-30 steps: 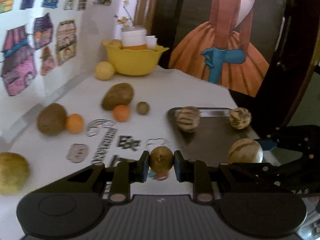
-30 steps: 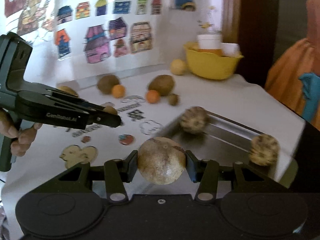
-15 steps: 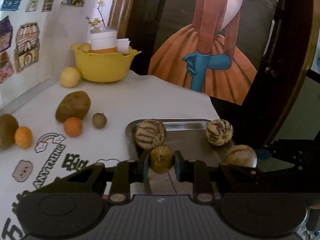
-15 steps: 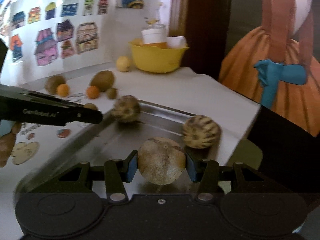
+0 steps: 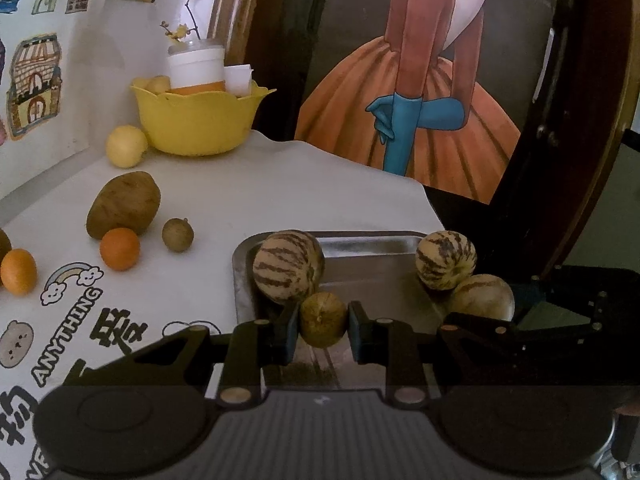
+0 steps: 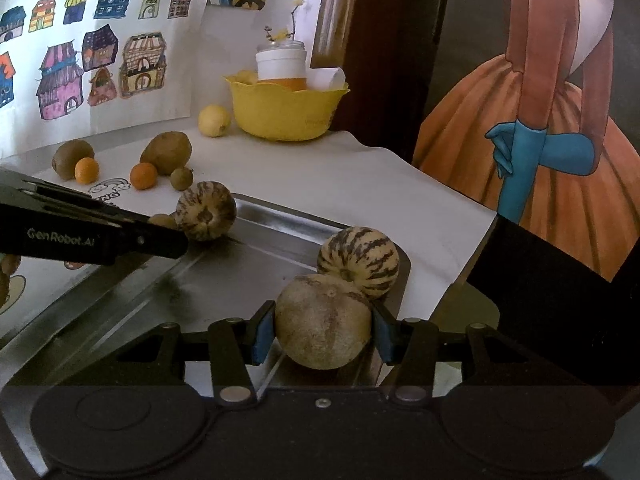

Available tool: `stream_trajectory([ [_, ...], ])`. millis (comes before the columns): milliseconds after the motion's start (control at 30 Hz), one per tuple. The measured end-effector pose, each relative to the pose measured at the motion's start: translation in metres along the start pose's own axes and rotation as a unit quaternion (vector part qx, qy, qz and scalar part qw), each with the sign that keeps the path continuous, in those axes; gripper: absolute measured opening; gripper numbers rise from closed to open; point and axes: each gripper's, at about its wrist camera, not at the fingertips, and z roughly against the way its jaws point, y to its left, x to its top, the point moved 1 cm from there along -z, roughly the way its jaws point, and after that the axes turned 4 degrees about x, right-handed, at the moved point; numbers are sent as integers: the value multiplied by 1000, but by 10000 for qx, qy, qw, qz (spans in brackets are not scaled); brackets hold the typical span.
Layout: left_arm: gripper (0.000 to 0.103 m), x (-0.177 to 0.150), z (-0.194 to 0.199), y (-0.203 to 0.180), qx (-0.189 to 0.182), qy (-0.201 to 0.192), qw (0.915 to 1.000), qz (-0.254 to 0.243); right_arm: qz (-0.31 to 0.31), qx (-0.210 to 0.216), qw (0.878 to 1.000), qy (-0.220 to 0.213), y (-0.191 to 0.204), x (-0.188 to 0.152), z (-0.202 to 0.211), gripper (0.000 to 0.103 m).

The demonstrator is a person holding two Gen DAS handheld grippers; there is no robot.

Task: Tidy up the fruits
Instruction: 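Carry the pale melon and the lime over the tray with both tools, then open both tools to release the pale melon and lime into the tray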

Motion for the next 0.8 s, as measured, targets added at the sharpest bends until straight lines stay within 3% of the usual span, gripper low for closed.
stream_trajectory([
  [800, 28, -3, -13, 5, 170, 229, 9996, 48, 107, 74, 9999, 40, 6, -2, -9, 52],
])
